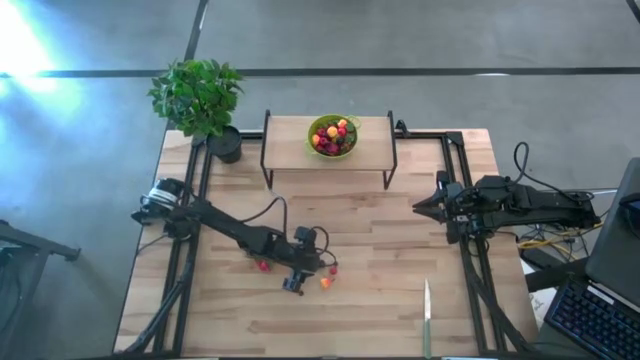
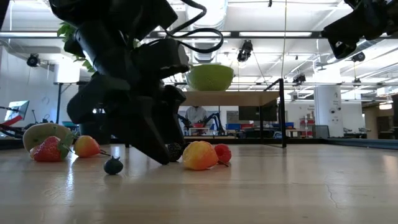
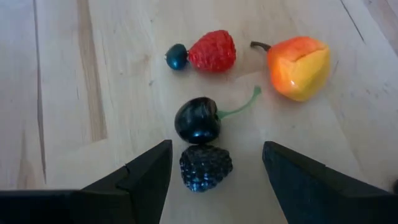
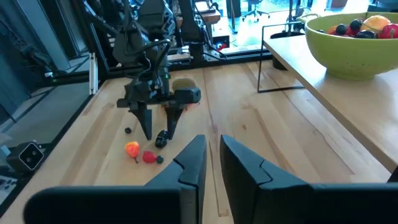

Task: Pick & Place Fruit
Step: Put the blackberry into the green strainer bowl on the shelf

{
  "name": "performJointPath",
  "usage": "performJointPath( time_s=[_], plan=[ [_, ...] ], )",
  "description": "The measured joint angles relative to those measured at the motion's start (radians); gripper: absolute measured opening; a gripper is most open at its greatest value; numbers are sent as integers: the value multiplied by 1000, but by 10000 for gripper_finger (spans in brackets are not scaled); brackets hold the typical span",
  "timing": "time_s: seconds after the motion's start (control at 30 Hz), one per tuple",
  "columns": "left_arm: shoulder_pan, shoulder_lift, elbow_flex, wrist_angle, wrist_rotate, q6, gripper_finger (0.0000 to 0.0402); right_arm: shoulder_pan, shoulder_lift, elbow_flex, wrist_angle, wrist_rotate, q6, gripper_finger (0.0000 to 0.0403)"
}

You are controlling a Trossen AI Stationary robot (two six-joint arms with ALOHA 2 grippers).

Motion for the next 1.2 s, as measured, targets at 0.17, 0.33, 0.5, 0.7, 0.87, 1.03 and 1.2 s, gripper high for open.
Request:
performJointPath(
  time_s=[0.17, 0.33, 0.5, 0.7, 0.87, 1.03, 1.2],
  plan=[
    [1, 0, 0, -1, -2, -44, 259, 0, 0, 0, 0, 0, 0, 40],
    [2, -1, 0, -8, -3, -74, 259, 0, 0, 0, 0, 0, 0, 52],
    [2, -1, 0, -11, -3, -115, 255, 0, 0, 0, 0, 0, 0, 69],
    [2, -1, 0, -12, -2, -135, 220, 0, 0, 0, 0, 0, 0, 90],
    [2, -1, -1, -12, -2, -135, 182, 0, 0, 0, 0, 0, 0, 106],
    [2, -1, -1, -13, -3, -153, 149, 0, 0, 0, 0, 0, 0, 120],
    [2, -2, -1, -13, -5, -167, 122, 0, 0, 0, 0, 0, 0, 135]
  ],
)
